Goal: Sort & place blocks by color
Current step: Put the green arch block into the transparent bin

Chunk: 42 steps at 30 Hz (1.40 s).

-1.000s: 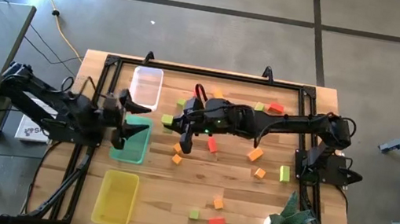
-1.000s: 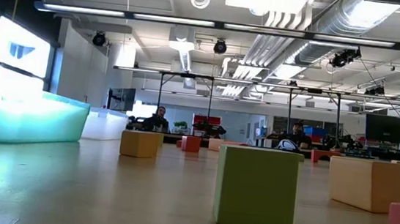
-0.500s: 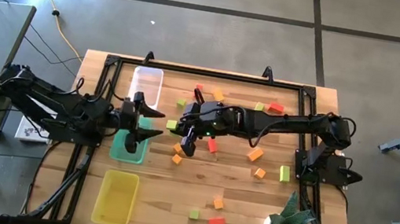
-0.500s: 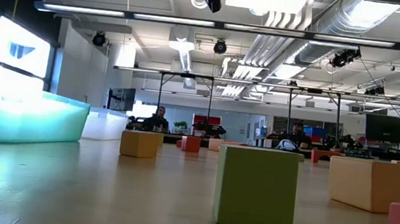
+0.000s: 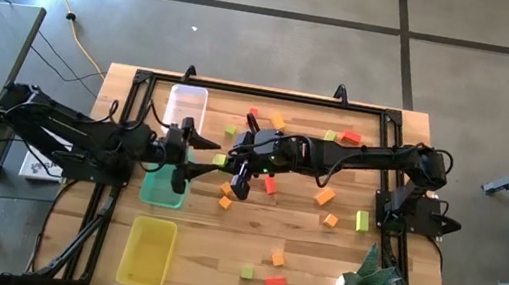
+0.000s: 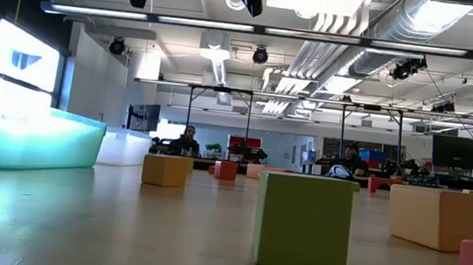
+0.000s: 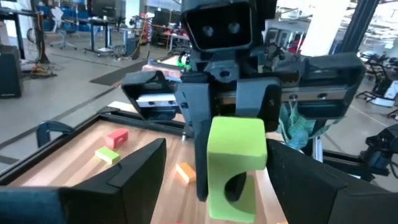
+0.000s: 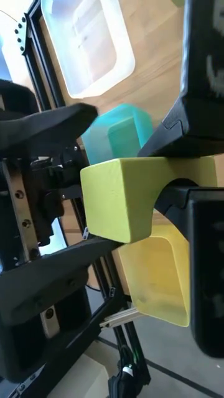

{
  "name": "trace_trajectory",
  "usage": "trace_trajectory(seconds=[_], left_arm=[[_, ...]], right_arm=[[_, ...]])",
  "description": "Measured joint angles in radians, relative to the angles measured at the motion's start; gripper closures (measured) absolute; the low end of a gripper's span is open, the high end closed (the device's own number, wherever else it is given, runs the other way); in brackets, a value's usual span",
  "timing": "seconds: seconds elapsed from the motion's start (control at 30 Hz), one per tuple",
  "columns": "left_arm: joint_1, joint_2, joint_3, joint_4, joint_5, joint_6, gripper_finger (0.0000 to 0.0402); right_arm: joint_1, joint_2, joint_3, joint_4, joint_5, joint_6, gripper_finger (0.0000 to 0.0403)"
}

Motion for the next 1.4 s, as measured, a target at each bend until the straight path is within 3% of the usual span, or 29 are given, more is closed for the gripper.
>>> trace_trajectory(seconds=[0.6, 0.77, 1.1, 1.4], left_arm=[[0.073, 0.046, 0.0, 0.07, 0.136, -0.002, 0.015], [0.076, 0.046, 0.0, 0.07, 0.14, 0.005, 0.0187], [0.076, 0.046, 0.0, 0.071, 0.187, 0.026, 0.0302], [0.077, 0.046, 0.0, 0.071, 0.203, 0.028, 0.0302]], right_arm=[[0.0, 0.0, 0.0, -0.004, -0.01, 0.003, 0.0382], [-0.001, 0.0, 0.0, -0.008, -0.007, 0.003, 0.0382], [0.001, 0.0, 0.0, -0.013, -0.011, 0.001, 0.038], [0.001, 0.0, 0.0, -0.013, -0.01, 0.011, 0.0354]])
